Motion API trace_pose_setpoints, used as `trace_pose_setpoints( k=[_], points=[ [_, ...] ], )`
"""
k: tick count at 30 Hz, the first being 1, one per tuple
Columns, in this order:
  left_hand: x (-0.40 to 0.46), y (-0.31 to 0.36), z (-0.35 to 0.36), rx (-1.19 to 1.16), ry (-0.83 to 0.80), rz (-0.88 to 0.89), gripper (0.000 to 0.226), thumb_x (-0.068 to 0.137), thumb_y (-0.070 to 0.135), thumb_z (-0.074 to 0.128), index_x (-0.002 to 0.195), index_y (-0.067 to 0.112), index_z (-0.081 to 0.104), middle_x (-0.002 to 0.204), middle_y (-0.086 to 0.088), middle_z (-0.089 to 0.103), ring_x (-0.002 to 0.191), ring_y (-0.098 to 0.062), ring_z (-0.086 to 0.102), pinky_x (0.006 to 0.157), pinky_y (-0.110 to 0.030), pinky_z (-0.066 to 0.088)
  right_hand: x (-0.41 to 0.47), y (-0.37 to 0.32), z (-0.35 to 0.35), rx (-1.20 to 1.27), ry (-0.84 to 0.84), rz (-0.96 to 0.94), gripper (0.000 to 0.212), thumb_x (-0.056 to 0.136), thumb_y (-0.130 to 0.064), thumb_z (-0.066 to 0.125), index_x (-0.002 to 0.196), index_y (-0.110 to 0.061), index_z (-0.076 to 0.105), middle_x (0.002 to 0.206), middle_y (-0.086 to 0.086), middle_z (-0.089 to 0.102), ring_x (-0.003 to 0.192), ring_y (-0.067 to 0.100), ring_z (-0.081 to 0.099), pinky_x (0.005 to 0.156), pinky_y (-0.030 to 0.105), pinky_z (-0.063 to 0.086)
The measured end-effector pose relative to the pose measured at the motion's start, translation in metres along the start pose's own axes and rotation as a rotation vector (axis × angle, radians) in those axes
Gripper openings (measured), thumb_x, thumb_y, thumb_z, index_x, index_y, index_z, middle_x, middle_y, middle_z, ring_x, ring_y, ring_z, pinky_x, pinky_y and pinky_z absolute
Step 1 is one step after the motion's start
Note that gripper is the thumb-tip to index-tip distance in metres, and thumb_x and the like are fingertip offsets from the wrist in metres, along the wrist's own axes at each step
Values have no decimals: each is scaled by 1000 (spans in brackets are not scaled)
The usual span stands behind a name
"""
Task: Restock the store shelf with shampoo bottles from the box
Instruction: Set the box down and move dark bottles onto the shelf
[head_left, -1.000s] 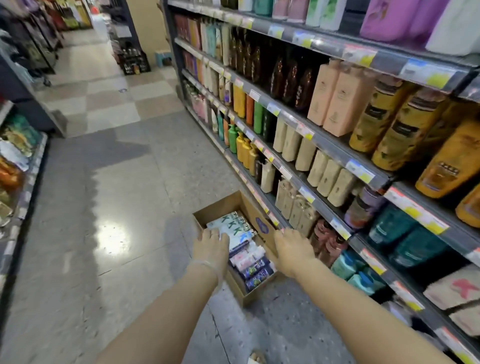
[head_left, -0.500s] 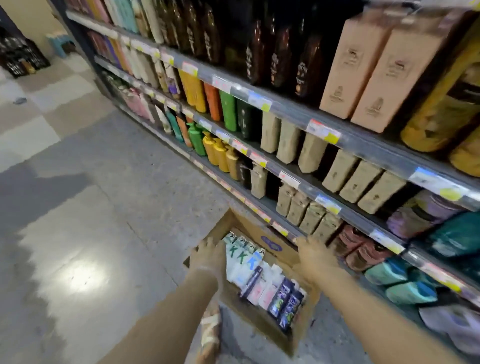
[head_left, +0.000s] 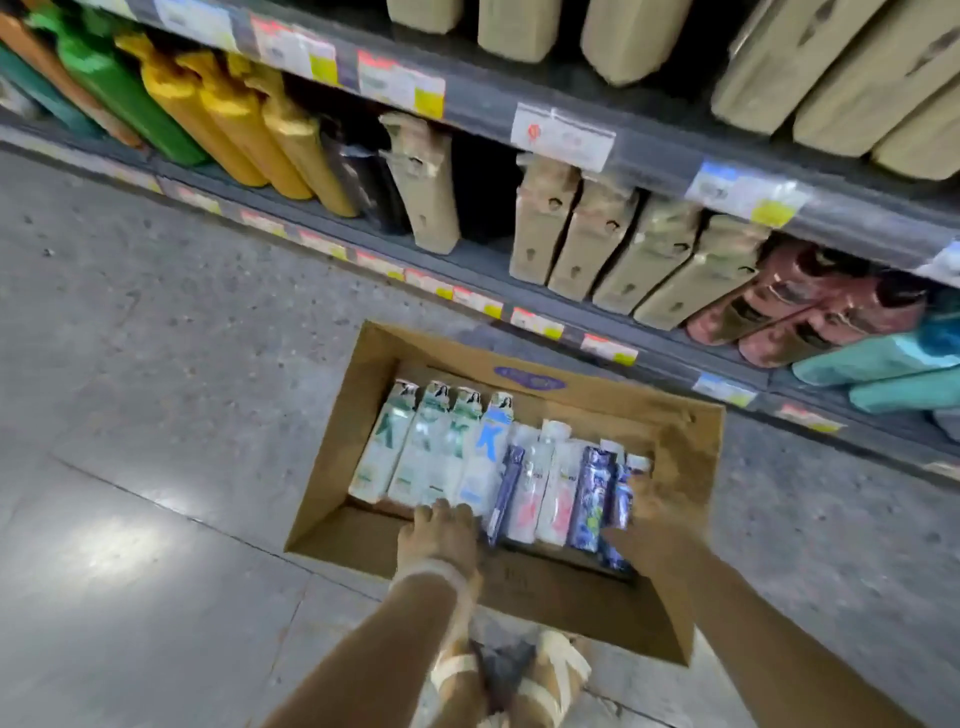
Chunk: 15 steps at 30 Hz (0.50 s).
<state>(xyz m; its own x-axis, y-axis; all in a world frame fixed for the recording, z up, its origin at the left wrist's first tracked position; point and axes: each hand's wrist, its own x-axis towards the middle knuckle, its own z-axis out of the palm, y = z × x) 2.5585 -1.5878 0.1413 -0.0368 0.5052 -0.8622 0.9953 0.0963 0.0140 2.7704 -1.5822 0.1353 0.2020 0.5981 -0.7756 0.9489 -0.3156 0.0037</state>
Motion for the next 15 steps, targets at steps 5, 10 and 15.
trace_pose_setpoints(
  k=[5, 10, 15],
  points=[
    [106, 18, 75, -130, -74, -16, 67, 81, 38, 65, 134, 16, 30, 139, -7, 31, 131, -30, 31, 104, -40, 34, 78, 5, 94, 339, -122, 133, 90, 82, -32, 69, 147, -12, 10, 145, 18, 32, 127, 35, 40, 102, 42, 40],
    [183, 33, 128, -337, -46, -38, 70, 80, 41, 65, 133, 9, 32, 135, -11, 39, 126, -29, 39, 104, -37, 34, 142, 13, 148, 472, -14, 261, 95, 77, -40, 72, 145, -10, 13, 140, 19, 39, 125, 38, 42, 99, 44, 42],
    [218, 47, 152, -405, 134, -170, 52, 82, 30, 63, 122, 6, 41, 123, -12, 45, 116, -30, 44, 96, -39, 38, 174, -1, 179, 542, 137, 375, 96, 77, -48, 69, 144, -3, 17, 143, 18, 30, 132, 34, 31, 101, 44, 37]
  ],
)
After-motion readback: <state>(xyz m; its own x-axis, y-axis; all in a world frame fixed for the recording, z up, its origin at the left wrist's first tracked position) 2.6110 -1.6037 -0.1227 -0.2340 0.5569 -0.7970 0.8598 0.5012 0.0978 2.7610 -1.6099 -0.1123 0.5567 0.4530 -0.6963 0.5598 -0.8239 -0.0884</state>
